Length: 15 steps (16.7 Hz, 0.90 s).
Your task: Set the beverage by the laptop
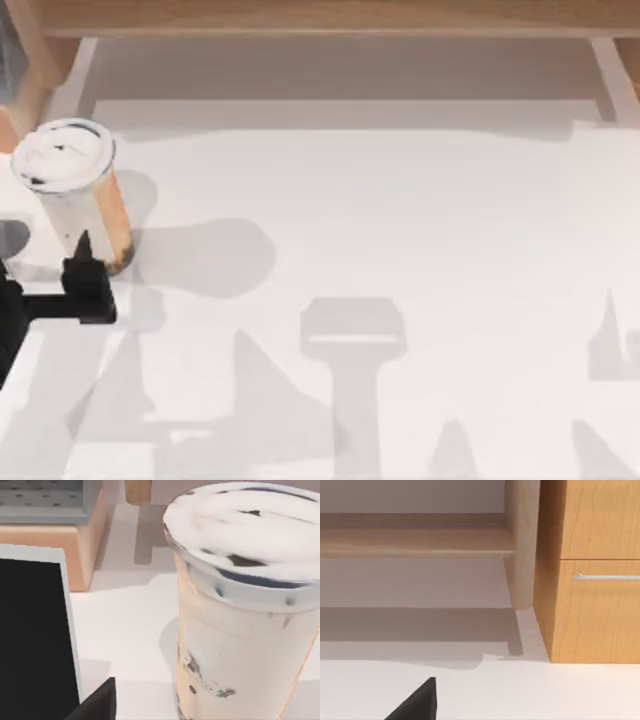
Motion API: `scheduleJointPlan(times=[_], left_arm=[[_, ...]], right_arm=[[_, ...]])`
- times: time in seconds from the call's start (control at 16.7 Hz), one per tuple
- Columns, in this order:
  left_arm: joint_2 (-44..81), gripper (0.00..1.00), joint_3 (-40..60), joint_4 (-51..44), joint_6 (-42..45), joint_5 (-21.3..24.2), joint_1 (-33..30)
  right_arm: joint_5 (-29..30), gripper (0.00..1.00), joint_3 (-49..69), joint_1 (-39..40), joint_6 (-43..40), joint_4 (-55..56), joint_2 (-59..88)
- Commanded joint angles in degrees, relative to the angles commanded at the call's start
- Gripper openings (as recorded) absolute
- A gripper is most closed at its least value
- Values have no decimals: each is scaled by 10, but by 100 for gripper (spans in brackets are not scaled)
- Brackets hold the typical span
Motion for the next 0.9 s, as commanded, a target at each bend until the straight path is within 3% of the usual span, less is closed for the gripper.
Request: scheduleJointPlan(times=[0.3,0.66,0.9], left_arm=[[118,100,15,84,-7,-18,-25],[125,100,15,90,-7,-19,-24],[186,100,67,103,-7,-17,-25]], right_arm=[[0,100,0,0,0,0,0],[0,100,0,0,0,0,0],[0,100,0,0,0,0,0]])
